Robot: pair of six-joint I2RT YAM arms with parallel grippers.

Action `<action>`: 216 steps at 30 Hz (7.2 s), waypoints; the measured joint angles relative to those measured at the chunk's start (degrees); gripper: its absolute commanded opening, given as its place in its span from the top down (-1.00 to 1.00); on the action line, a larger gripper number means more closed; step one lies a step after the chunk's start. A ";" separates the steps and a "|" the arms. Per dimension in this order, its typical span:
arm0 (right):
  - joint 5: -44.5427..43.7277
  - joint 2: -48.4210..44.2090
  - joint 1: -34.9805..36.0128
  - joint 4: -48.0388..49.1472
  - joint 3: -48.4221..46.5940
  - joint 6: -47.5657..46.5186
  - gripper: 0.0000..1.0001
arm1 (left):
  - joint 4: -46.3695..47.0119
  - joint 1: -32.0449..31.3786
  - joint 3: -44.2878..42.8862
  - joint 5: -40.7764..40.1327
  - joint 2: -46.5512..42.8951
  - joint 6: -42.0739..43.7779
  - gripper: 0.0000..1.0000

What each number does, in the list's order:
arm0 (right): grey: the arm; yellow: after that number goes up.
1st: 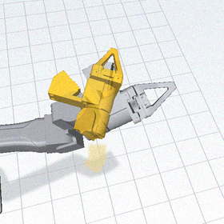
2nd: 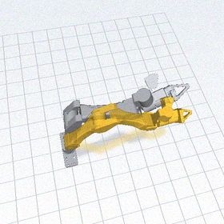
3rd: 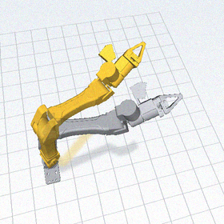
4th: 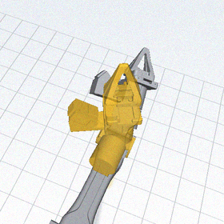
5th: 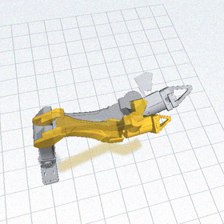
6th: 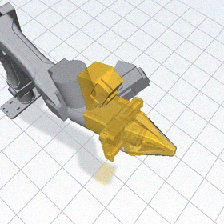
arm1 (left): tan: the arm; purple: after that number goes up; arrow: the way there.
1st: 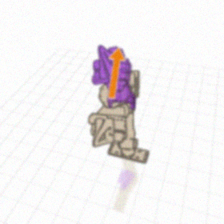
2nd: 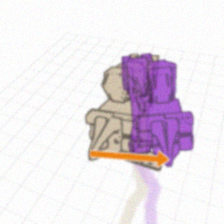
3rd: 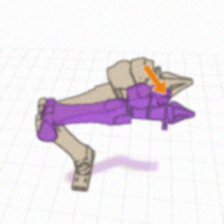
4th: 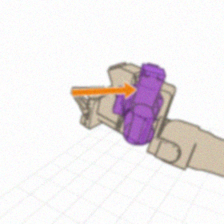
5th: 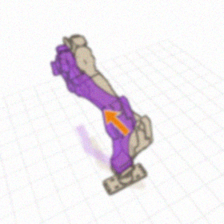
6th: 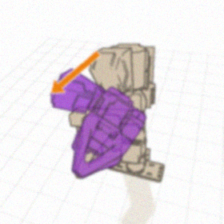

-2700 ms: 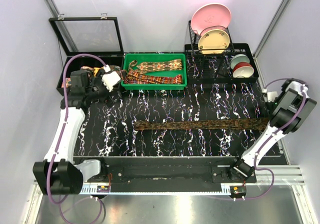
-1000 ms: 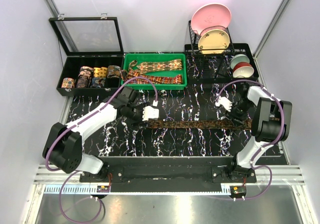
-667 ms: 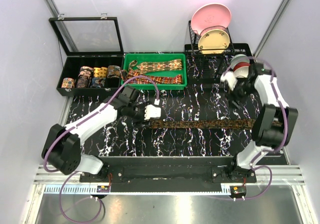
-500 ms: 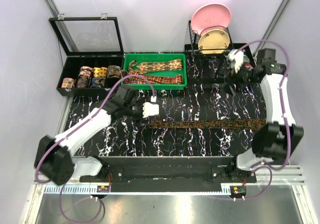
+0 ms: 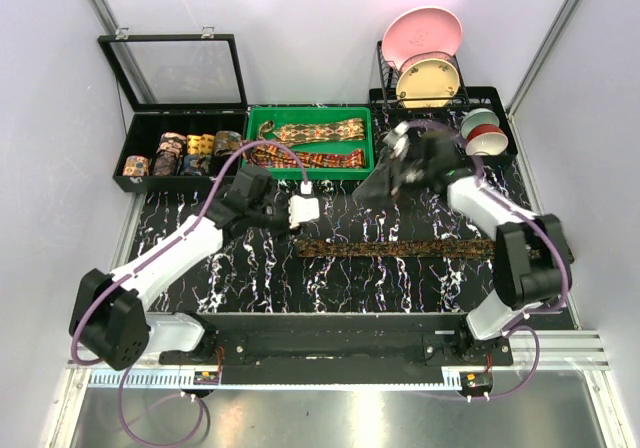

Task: Roll the ties
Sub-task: Roll the tie at the center of the board.

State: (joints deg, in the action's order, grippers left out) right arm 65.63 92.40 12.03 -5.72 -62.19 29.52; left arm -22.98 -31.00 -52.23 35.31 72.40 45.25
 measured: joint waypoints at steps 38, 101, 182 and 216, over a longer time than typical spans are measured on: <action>-9.20 25.99 19.54 16.31 1.07 27.12 0.98 | -4.79 -5.55 -3.32 -14.14 23.58 2.45 0.51; -19.96 26.62 21.73 -4.39 -4.11 10.56 1.00 | -7.08 -3.69 -1.03 -13.75 19.06 5.92 -0.60; -24.00 27.63 21.24 -12.79 -9.49 6.08 0.91 | -12.22 -1.66 -6.84 -8.85 20.04 5.86 0.37; -20.50 22.32 17.94 -11.67 -7.04 6.80 0.40 | -14.60 -6.80 -15.89 -9.81 31.82 2.51 0.40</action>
State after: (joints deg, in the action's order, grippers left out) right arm 45.12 114.72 29.98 -17.39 -69.23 36.32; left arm -37.58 -37.80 -68.12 25.50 104.22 47.77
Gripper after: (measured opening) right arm 0.290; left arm 0.299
